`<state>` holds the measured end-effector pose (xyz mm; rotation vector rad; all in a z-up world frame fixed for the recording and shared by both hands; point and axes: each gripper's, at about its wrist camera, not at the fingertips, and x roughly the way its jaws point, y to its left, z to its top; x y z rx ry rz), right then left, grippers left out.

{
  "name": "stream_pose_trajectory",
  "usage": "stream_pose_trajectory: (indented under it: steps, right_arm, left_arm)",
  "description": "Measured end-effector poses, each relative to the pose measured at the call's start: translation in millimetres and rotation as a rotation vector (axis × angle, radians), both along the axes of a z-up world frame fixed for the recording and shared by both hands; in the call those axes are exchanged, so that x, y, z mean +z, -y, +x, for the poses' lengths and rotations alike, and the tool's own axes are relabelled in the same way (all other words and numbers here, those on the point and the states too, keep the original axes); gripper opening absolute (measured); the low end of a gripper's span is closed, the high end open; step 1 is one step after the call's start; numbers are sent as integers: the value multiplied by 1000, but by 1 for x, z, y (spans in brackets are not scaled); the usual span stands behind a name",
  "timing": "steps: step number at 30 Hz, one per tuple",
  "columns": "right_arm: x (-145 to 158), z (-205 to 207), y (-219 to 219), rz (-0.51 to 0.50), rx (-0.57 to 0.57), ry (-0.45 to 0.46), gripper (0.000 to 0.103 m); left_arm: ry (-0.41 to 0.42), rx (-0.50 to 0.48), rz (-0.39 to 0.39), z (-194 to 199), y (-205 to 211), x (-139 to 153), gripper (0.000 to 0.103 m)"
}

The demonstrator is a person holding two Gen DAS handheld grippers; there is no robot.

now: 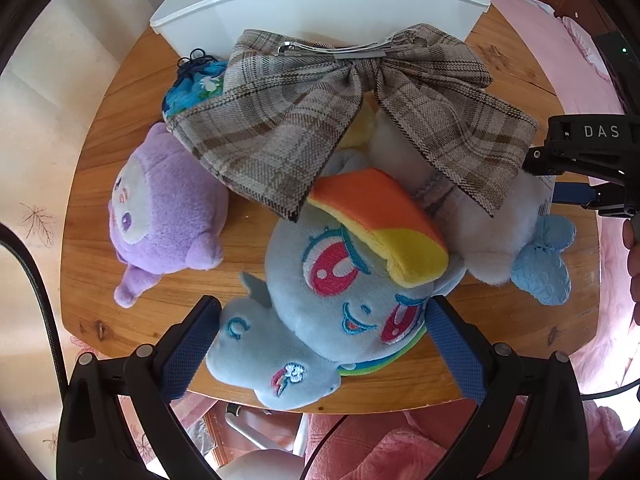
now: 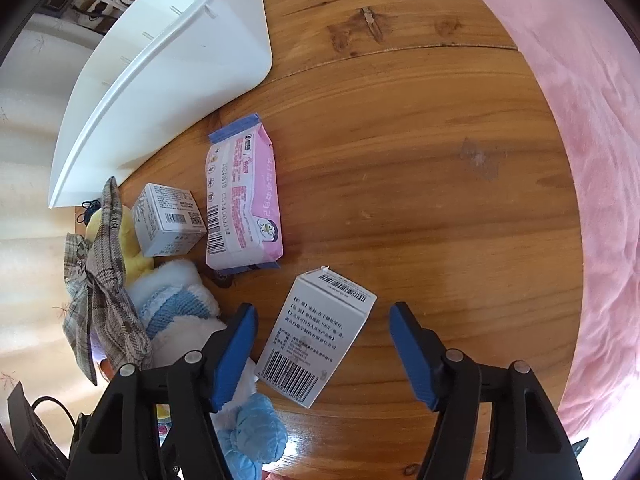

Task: Organize objects
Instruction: 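Grasp the white medicine box with the right gripper while left grasps the grey pony, then carry the box and pony with both grippers and release them into the white tray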

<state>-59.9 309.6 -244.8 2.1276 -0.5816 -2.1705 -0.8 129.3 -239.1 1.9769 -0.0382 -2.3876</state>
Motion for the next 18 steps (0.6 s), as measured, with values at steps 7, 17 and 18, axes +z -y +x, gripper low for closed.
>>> stream_pose_trajectory:
  steps: [7, 17, 18]
  right_arm:
    - [7, 1, 3, 18, 26, -10, 51]
    - [19, 8, 10, 29, 58, -34, 35]
    - [21, 9, 10, 34, 63, -42, 35]
  left_arm:
    - [-3, -7, -9, -3, -5, -3, 101]
    - [-29, -4, -20, 0, -12, -1, 99]
    - [-35, -8, -22, 1, -14, 0, 98]
